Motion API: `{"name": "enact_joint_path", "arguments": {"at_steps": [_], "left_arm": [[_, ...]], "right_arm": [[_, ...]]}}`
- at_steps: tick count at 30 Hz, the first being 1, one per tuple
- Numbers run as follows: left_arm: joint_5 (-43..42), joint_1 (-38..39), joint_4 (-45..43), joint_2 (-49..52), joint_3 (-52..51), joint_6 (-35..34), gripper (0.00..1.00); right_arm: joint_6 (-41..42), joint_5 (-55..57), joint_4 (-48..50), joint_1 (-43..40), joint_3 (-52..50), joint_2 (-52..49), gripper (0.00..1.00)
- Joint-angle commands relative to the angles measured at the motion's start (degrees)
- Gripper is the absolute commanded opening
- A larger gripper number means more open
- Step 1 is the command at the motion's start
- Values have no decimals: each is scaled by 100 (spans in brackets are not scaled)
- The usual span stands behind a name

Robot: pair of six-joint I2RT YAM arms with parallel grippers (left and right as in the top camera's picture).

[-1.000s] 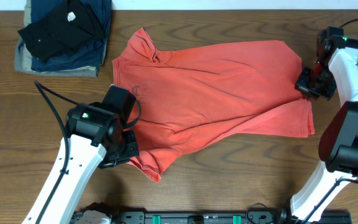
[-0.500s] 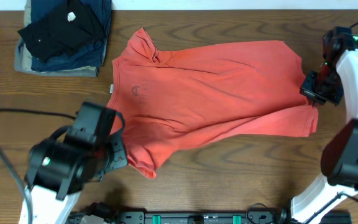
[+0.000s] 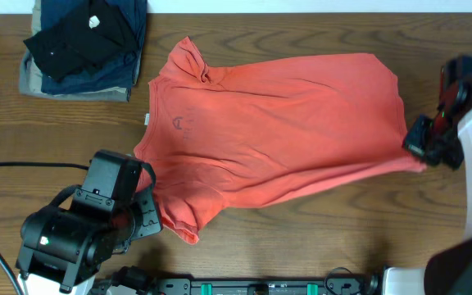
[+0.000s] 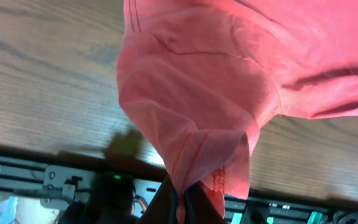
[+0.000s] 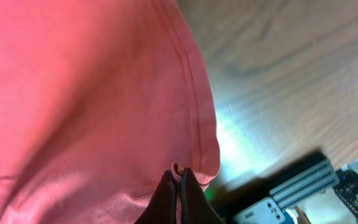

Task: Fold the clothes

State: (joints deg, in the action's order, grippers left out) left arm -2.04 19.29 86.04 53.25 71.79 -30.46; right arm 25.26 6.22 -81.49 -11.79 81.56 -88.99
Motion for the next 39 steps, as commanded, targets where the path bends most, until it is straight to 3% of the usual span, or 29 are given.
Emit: {"name": "enact_joint_path", "arguments": {"at_steps": [1,8,21,33,39], "left_arm": [[173,9,221,-28,98,-221,6],[295,9,1082,-144,98,-848,6],[-179,9,1075,-1163,133,-1078,6],[415,9,1019,-1108,155,-1080,6],[1014,9,350,-1102,151,-1056,6]], "right_arm": [[90,42,157,-166,-632,391,1],[260,-74,46,-175,-1099,1016,1],[256,-87,-339,-175,-1099,2201,1],[433,-20,-413,-175,-1102,2306,1],[431,-28,-103,-168,-1104,2297,1]]}}
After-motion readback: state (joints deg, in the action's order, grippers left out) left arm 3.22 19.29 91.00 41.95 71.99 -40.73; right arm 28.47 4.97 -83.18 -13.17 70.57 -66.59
